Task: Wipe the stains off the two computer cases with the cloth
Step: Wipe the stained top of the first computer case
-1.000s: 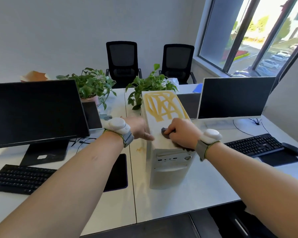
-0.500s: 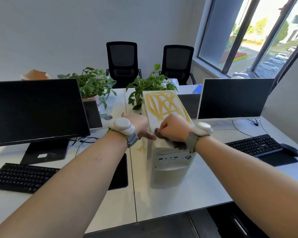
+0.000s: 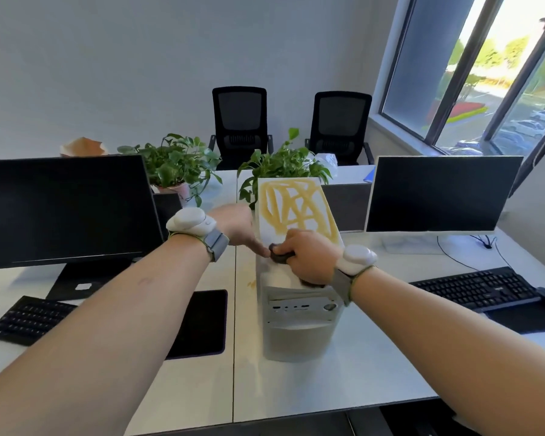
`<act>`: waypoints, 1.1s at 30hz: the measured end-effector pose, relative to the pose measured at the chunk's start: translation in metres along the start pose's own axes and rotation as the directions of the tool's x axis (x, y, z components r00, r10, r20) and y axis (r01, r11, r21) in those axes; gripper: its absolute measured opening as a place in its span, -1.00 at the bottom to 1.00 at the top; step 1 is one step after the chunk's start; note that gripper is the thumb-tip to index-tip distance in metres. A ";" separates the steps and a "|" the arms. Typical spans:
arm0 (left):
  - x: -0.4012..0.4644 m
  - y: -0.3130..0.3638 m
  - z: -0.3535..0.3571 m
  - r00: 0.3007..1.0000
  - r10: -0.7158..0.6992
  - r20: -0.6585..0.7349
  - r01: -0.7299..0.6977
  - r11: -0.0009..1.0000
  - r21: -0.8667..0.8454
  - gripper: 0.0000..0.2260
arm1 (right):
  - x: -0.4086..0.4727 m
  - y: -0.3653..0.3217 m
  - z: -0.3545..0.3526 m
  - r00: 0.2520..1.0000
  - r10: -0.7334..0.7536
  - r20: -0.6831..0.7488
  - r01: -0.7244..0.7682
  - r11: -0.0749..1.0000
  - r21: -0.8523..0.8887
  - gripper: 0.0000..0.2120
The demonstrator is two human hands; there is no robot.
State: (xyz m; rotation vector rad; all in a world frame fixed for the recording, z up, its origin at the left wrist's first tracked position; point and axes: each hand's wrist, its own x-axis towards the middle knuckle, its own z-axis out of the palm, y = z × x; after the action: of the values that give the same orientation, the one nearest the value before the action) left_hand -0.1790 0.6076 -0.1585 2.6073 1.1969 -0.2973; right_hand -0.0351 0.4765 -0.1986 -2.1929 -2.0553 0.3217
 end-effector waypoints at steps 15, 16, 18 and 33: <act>0.018 0.080 0.012 0.977 -0.162 0.139 0.133 0.971 0.198 -0.42 | -0.027 0.084 -0.027 0.883 0.408 -0.231 -0.392 0.913 0.115 -0.79; 0.019 0.081 0.009 0.974 -0.171 0.149 0.138 0.968 0.210 -0.42 | -0.021 0.086 -0.029 0.893 0.363 -0.267 -0.334 0.931 0.147 -0.77; 0.023 0.085 0.007 0.965 -0.190 0.181 0.148 0.964 0.222 -0.43 | -0.012 0.090 -0.029 0.942 0.254 -0.219 -0.226 0.963 0.144 -0.69; 0.034 0.094 0.005 0.943 -0.263 0.203 0.199 0.937 0.288 -0.45 | -0.023 0.122 -0.006 0.973 -0.045 -0.228 0.071 0.992 0.108 -0.74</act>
State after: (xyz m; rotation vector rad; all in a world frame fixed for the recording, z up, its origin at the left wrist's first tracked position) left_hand -0.0854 0.5713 -0.1598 2.5431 1.4640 -0.8483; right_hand 0.0833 0.4448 -0.2187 -1.9965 -1.9241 0.1719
